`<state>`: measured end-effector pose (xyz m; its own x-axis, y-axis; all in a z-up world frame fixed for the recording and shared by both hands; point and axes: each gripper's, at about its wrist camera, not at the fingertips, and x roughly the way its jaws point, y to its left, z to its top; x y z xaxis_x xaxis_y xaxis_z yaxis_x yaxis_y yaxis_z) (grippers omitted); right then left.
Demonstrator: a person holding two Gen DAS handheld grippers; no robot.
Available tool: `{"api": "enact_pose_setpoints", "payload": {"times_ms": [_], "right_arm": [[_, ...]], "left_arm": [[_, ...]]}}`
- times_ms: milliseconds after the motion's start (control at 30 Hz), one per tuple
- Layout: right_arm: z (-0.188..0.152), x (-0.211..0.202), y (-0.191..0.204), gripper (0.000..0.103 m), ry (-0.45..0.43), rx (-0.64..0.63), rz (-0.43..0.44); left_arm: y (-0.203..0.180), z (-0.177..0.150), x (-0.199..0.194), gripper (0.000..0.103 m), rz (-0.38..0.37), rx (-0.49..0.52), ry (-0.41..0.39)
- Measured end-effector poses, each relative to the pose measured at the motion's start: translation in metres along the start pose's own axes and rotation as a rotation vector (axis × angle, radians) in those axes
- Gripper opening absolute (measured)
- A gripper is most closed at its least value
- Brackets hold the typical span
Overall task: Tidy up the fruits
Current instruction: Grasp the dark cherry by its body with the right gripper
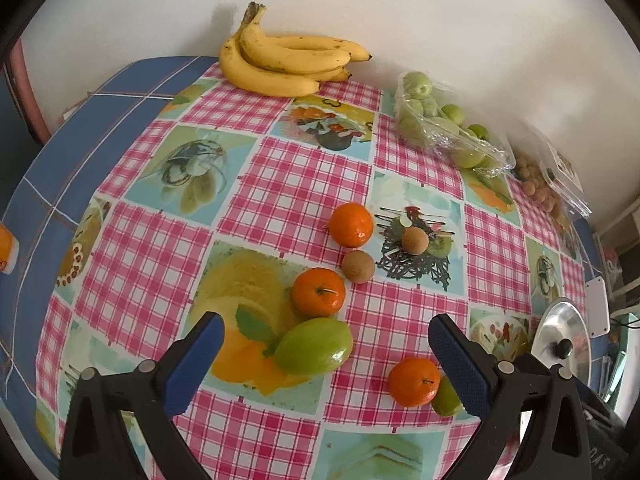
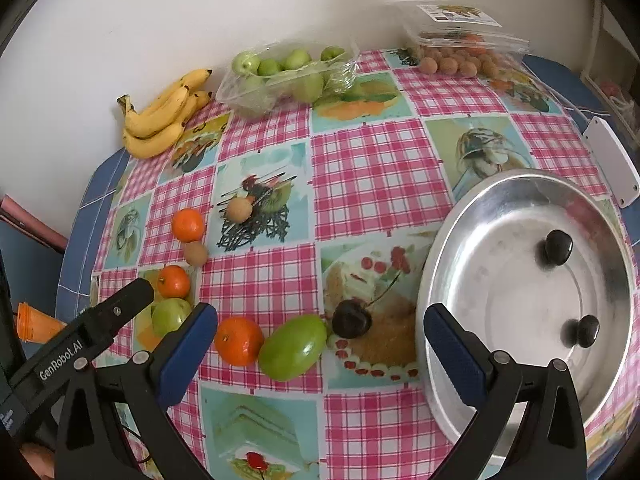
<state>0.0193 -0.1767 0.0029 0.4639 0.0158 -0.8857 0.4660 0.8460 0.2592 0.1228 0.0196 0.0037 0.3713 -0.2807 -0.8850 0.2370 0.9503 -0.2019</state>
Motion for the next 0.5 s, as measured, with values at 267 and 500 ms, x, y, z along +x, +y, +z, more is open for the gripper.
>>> {"api": "enact_pose_setpoints", "payload": {"times_ms": [267, 500], "right_arm": [[0.0069, 0.0014, -0.009, 0.103, 0.05, 0.047, 0.023], [0.0103, -0.0042, -0.0035, 0.086, 0.032, 0.003, 0.037]], "left_arm": [[-0.0079, 0.0008, -0.0022, 0.103, 0.015, 0.021, 0.012], [-0.0035, 0.0039, -0.0043, 0.103, -0.024, -0.024, 0.016]]}}
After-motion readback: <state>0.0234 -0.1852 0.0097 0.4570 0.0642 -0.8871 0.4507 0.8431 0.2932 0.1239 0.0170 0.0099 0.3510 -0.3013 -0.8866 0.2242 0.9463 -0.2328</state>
